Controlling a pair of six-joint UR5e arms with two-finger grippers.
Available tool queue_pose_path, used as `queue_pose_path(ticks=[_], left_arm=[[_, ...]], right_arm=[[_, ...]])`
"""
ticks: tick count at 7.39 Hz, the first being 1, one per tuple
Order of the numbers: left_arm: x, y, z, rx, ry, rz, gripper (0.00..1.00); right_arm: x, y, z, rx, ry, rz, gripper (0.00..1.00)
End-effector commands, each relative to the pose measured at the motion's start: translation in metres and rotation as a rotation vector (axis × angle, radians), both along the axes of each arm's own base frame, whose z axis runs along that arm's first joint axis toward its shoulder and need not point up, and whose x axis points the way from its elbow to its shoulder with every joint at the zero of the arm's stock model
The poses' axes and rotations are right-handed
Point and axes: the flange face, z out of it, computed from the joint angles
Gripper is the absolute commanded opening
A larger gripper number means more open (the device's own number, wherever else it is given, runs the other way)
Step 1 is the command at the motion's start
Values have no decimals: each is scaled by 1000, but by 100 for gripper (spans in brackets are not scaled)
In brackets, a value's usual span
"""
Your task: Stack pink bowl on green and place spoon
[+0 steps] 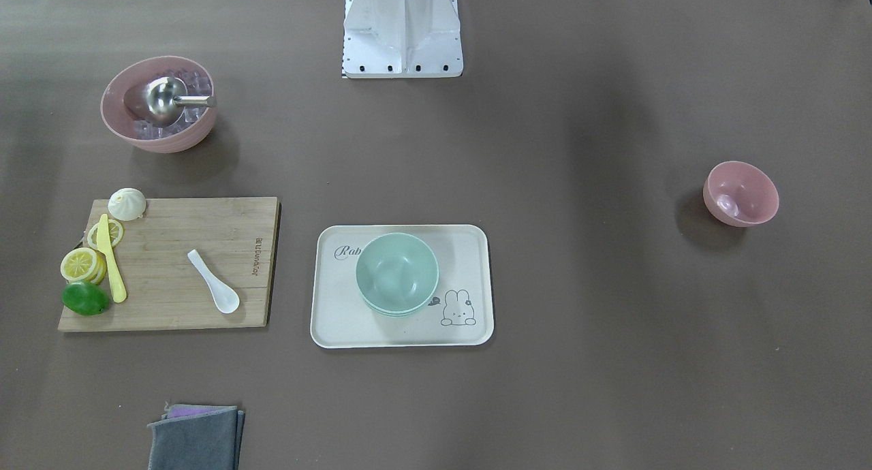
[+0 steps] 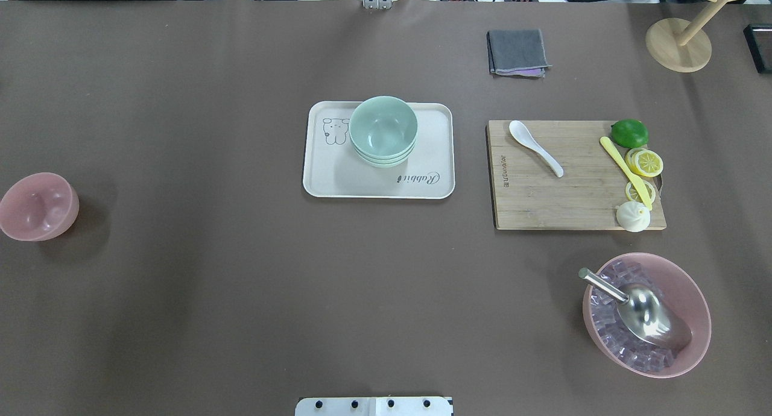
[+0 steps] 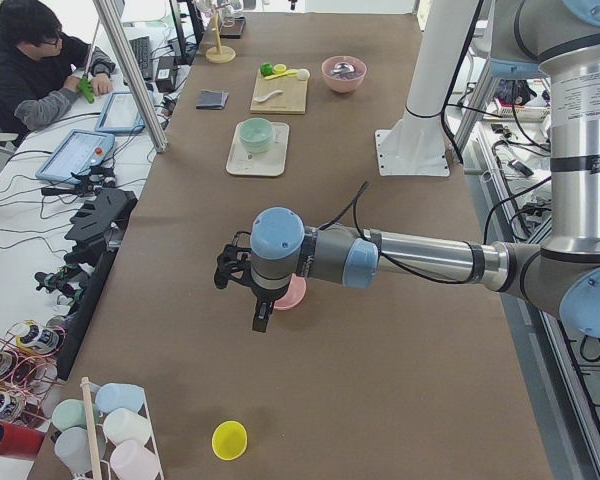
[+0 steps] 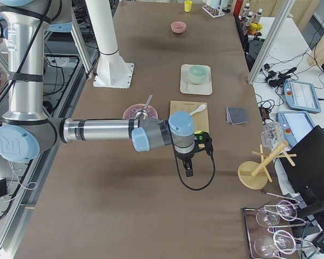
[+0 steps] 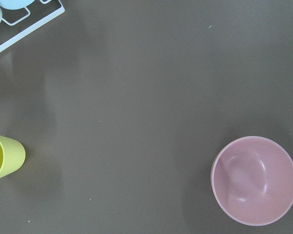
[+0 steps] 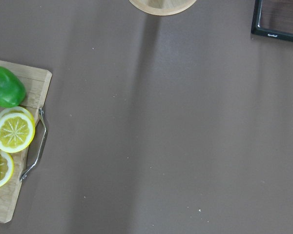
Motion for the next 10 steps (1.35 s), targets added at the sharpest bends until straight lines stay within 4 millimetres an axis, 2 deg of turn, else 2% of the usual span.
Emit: queue_pose_path(ticks=[1, 2, 4, 6, 7, 8, 9, 10], left_arm=[[1, -10, -9, 20, 7, 1, 98], [1, -39, -26, 37, 5, -4, 98], [3, -43, -18, 2, 39, -12, 98], [8, -42, -17, 16, 121, 8, 98], [8, -44, -24, 45, 124, 2, 98], [34, -57, -26, 33, 112, 43, 98], [55, -57, -18, 21, 110, 85, 98], [69, -59, -1, -15, 97, 107, 98]], right_arm=[[0, -4, -6, 68, -1, -2, 100], [-2, -5, -9, 97, -2, -4, 100], [-33, -15, -18, 123, -7, -71, 100], [-47, -14, -18, 125, -12, -94, 100], [-55, -15, -20, 135, -11, -109, 100], [-72, -17, -24, 132, -17, -130, 100], [-91, -23, -32, 102, -29, -120, 100], [-112, -26, -38, 78, -30, -119, 100]])
